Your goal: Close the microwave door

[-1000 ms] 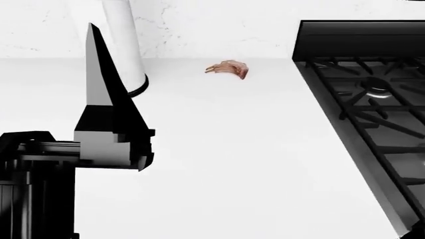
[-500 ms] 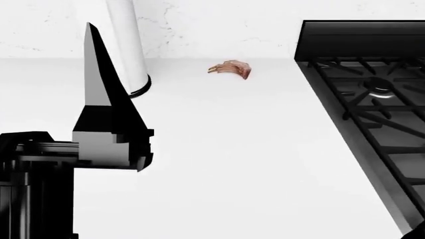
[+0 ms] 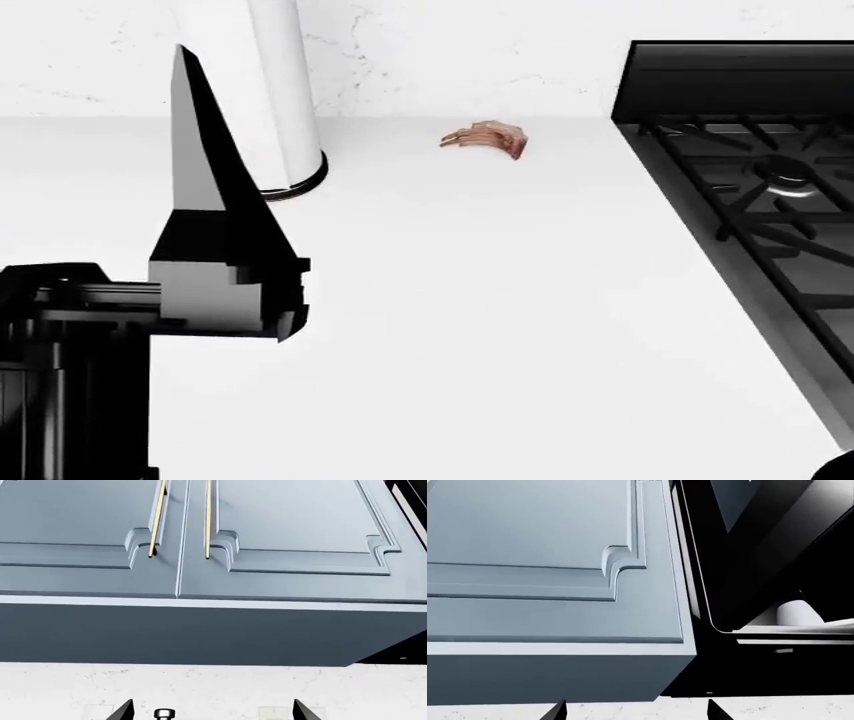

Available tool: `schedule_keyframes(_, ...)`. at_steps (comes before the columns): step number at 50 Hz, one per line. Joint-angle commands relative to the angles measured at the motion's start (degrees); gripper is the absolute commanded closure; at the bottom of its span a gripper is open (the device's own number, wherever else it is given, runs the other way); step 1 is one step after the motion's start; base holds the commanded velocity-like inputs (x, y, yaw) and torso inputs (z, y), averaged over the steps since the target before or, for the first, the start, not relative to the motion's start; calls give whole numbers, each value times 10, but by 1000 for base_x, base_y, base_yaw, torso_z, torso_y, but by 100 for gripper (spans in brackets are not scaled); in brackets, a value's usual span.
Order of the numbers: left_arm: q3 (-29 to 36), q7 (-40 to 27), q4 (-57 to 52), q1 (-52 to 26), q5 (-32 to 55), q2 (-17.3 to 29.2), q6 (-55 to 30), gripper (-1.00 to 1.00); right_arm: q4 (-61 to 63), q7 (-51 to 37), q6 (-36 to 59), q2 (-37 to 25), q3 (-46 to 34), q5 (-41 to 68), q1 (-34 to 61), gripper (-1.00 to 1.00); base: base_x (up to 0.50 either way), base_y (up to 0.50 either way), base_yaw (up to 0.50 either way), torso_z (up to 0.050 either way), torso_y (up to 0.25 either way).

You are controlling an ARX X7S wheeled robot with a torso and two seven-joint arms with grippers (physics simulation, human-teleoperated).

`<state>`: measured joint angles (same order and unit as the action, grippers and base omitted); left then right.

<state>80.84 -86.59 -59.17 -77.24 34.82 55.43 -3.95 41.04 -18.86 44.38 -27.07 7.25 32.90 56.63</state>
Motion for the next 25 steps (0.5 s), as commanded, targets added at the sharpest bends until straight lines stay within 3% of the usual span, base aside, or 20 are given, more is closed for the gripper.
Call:
schedule_keyframes(1, 1, -3, 0, -5, 4, 3, -1, -100, 4, -17, 53, -10, 7, 29, 45, -100, 0, 0, 0, 0, 0)
schedule_keyframes(25, 7, -8, -3, -12, 5, 5, -2, -100, -56, -22, 104, -22, -51, 27, 217, -100, 0, 0, 0, 0, 0)
